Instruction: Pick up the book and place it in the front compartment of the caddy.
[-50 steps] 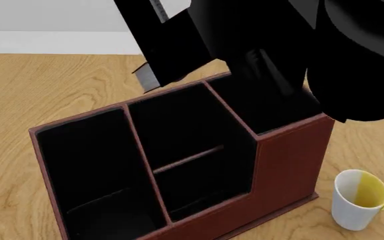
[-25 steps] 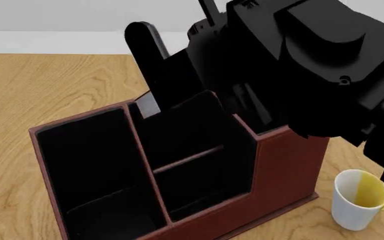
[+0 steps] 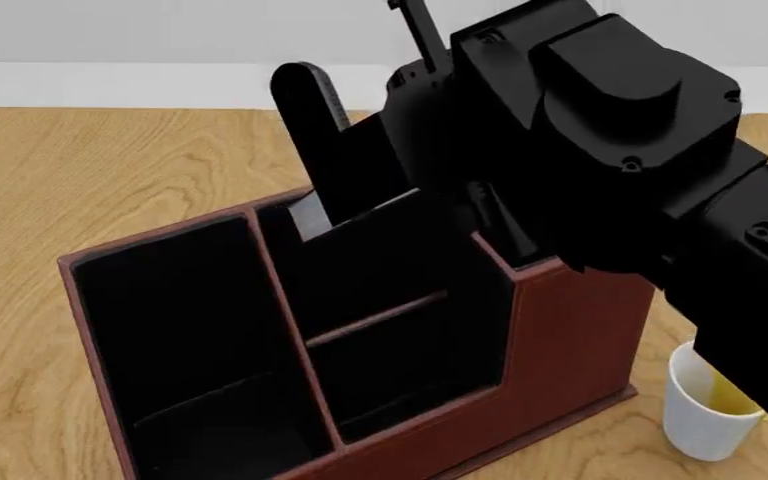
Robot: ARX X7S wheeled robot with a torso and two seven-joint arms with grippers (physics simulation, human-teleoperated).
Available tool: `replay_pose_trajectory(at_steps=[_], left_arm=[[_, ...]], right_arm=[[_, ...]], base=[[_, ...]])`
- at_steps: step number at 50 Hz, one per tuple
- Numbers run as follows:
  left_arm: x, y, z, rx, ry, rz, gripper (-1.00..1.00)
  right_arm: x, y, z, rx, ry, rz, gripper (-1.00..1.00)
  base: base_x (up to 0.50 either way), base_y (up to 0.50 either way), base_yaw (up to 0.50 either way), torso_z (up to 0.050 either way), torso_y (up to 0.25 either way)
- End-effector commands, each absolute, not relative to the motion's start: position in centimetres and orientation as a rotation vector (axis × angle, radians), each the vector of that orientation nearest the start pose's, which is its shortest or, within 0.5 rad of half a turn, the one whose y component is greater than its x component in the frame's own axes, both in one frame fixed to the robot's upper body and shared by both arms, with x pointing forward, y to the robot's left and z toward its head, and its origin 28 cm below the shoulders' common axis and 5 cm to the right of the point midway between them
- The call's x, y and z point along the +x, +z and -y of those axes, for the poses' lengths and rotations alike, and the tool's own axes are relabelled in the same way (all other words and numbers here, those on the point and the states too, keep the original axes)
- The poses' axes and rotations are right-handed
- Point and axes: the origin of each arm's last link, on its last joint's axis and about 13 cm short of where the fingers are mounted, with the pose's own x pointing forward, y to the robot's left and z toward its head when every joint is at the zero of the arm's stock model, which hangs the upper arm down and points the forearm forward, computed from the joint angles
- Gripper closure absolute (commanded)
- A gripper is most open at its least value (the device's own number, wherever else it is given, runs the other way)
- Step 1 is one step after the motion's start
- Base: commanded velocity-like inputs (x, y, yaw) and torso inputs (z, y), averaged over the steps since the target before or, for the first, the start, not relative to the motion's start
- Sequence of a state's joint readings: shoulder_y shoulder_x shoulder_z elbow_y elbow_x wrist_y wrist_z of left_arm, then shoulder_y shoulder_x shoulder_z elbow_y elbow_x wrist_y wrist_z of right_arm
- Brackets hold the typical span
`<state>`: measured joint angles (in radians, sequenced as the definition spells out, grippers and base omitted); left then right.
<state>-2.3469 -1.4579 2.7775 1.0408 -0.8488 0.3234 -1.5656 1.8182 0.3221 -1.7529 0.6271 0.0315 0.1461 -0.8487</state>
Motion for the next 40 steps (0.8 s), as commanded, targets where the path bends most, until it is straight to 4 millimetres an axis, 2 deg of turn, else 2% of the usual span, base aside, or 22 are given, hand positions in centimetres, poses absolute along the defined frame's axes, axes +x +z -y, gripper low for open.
replay_pose_trajectory(at_steps=[1, 10, 40], left_arm=[[11.4, 23.5, -25.2, 0.050, 0.259, 0.400, -1.00], [11.4, 23.5, -25.3, 0.049, 0.260, 0.399, -1.00], [11.2, 23.1, -25.3, 0.057, 0.270, 0.383, -1.00]], right_arm=[[40.7, 36.4, 8.3, -1.887, 0.814, -0.260, 1.00], [41.2, 35.7, 8.3, -1.871, 0.815, -0.271, 1.00], [44.0, 31.3, 8.2, -1.822, 0.864, -0.299, 1.00]], base=[[0.00, 0.00, 0.00, 0.000, 0.000], [0.00, 0.00, 0.00, 0.000, 0.001], [0.00, 0.00, 0.00, 0.000, 0.001]])
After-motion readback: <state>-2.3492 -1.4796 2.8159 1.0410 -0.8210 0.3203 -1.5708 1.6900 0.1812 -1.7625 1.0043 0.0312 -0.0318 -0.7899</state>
